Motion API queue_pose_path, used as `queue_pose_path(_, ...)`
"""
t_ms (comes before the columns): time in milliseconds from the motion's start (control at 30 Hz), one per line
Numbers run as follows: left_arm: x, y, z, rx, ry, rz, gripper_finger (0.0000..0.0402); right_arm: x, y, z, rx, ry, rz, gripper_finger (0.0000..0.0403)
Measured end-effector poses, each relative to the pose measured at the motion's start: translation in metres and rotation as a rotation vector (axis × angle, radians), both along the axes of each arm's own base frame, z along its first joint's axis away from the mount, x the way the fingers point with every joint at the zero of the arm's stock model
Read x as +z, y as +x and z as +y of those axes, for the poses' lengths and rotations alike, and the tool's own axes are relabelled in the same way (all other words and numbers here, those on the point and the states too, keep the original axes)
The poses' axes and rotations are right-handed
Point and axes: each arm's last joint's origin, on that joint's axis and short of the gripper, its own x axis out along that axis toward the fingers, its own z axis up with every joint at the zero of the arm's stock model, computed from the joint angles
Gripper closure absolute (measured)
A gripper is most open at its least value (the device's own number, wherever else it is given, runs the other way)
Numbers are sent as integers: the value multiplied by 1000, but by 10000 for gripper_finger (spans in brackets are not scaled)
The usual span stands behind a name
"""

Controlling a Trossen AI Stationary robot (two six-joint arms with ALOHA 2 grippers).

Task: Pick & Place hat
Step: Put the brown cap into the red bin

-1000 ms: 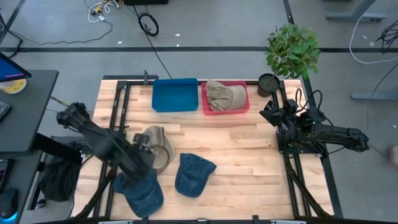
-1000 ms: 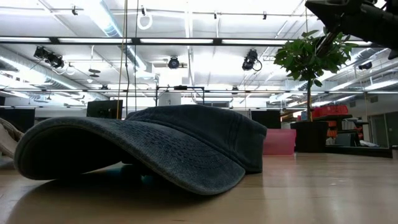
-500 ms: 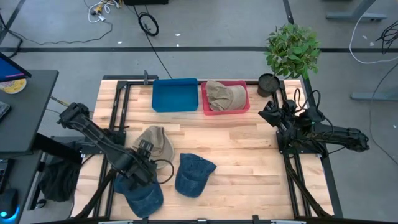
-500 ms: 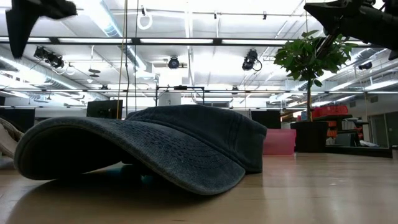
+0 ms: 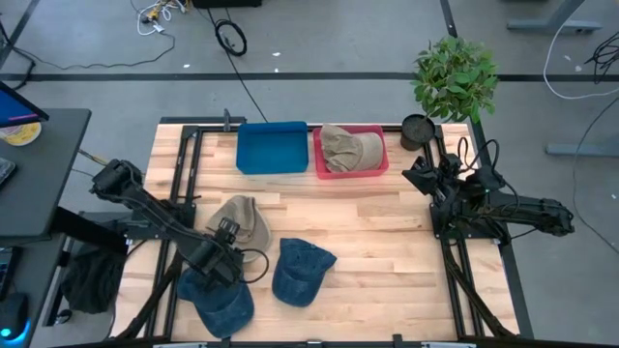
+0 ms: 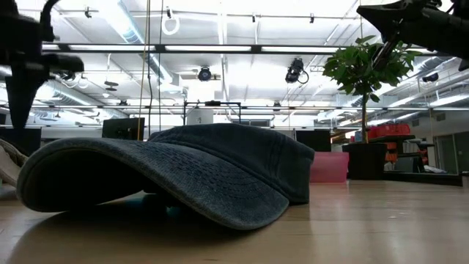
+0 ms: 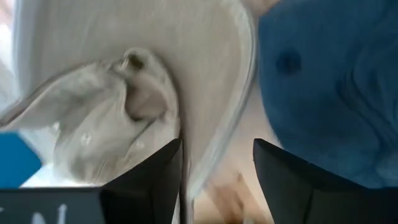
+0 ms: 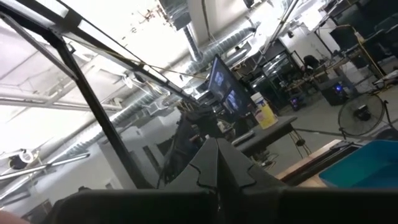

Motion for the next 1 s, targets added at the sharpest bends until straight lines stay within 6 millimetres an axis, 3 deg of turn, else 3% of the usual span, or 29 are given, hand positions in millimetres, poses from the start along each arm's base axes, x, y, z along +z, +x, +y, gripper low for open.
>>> queue_pose_path(233, -22, 0, 3, -97, 6, -58, 203, 0, 0, -1, -42, 18, -4, 403)
queue_pose_path(333, -29, 0, 7, -133, 22, -52, 224, 0, 0, -1, -45, 16, -4, 403)
queue_pose_path(433, -33, -1, 14, -120, 36, -28, 276, 0, 0, -1, -47, 17, -4, 403)
queue_pose_path(567, -31, 3, 20, -90, 36, -24, 378, 0, 0, -1, -48, 17, -4, 403)
queue_pose_path(633, -27, 7, 20, -78, 34, -36, 386, 0, 0, -1, -49, 17, -4, 403)
queue_pose_path(800, 2, 23, 17, -50, 72, -117, 390, 1, -1, -2, -58, 29, -13, 403)
queue_pose_path(1000, 64, 44, 16, 115, 147, -311, 390, 2, -1, -2, -58, 26, -30, 403)
